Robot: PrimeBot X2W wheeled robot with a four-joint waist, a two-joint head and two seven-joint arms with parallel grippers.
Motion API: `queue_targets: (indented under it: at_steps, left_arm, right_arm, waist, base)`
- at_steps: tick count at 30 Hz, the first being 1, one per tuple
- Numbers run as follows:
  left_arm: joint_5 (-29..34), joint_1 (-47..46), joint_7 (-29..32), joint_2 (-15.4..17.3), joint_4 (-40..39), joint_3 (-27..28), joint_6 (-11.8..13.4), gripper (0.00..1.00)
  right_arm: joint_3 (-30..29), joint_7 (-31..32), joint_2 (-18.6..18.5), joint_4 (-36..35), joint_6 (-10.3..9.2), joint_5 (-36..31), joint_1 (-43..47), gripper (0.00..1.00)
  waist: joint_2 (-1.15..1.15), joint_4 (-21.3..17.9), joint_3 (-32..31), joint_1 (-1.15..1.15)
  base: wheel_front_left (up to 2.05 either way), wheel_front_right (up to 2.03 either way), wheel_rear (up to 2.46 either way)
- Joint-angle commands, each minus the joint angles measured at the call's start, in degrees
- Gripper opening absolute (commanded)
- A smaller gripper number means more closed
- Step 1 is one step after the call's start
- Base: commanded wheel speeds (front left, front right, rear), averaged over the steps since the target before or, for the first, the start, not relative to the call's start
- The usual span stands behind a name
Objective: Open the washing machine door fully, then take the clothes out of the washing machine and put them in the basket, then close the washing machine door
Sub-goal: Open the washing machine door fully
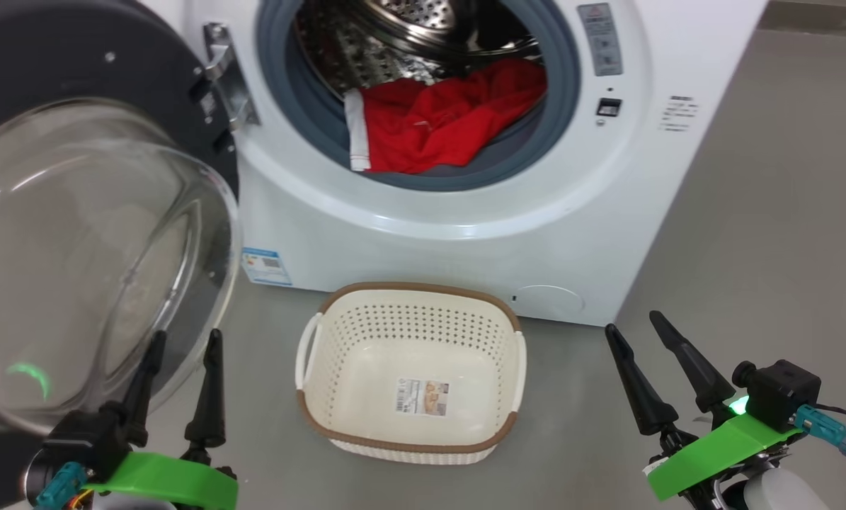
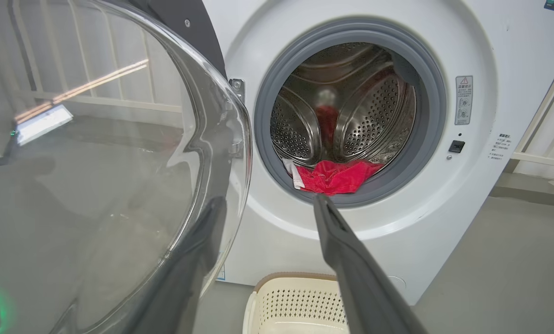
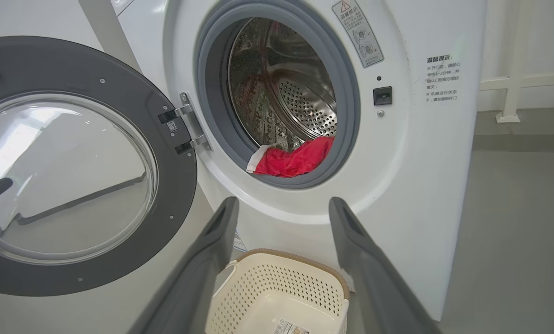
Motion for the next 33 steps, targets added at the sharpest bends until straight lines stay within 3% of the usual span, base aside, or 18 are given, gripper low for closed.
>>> queue_targets:
  at_steps: [1, 14, 22, 33]
  left_arm:
    - [0.87, -0.92, -0.81, 0.87, -0.81, 2.35, 0.45, 1.0]
    - [3.44, 0.4, -1.18, -1.31, -0.29, 5.28, -0.36, 1.0]
    - [4.74, 3.08, -1.19, -3.59, -1.56, 9.62, -2.5, 1.0]
    - [8.58, 5.4, -1.2, -6.34, -0.82, 12.98, -5.93, 1.0]
  right_arm:
    - [0.9, -0.69, -0.59, -1.71, 0.09, -0.9, -1.6, 1.0]
    - [0.17, -0.69, -0.82, -3.41, 0.09, -1.76, -1.93, 1.0]
    - [-0.54, -0.69, 0.04, -4.33, 0.09, -2.08, -2.09, 1.0]
    - [-1.69, -0.69, -0.51, -4.74, 0.09, -2.53, -1.02, 1.0]
  waist:
    - [0.0, -2.8, -0.19, 0.0]
    - [0.0, -9.63, 0.06, 0.0]
    - [0.0, -13.58, -0.2, 0.0]
    - [0.0, -15.22, -1.19, 0.0]
  base:
    - [0.0, 0.0, 0.0]
    - [0.0, 0.0, 0.0]
    - [0.0, 0.0, 0.0]
    - [0.0, 0.0, 0.0]
